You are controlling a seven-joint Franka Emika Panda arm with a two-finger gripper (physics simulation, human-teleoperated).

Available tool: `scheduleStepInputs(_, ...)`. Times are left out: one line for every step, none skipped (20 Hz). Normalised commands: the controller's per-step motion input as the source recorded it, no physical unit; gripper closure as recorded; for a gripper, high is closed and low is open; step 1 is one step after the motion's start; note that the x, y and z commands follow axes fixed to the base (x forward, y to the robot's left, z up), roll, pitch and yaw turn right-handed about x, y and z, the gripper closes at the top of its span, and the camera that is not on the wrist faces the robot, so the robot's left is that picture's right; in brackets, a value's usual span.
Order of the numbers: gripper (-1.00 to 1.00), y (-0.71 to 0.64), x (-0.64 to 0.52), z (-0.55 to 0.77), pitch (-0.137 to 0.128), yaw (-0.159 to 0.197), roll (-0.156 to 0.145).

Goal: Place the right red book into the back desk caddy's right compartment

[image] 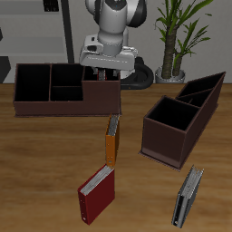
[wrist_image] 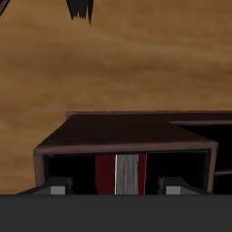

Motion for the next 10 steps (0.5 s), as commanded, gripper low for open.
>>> scheduleStepInputs(-1.00,0.01,0.01,0.02,-0.001,-0.001,-0.002)
scheduleStepInputs(-1.00,0.01,-0.02,0.09,-0.013,0.004,0.010)
scheduleStepInputs(-1.00,0.04,0.01,0.10,-0.002,-0.021,0.033)
scheduleStepInputs(-1.00,0.01,-0.02,0.13,-0.004,-0.032,0.012)
scheduleStepInputs(-1.00,0.03,0.00,0.22,-0.075,0.032,0.006)
scheduleStepInputs(-1.00,-0.02,0.00,0.16,0.015,-0.054,0.038)
scheduleStepInputs(-1.00,-0.04,0.02,0.19,-0.037,-0.006,0.013)
scheduleStepInputs(-1.00,0.00,0.00,0.00,0.000,0.000,0.000)
scheduleStepInputs(-1.00,-0.16,0.09,0.38,-0.025,-0.053,0.058)
scheduleStepInputs(-1.00,-0.14,0.08,0.23,-0.048,0.001,-0.021)
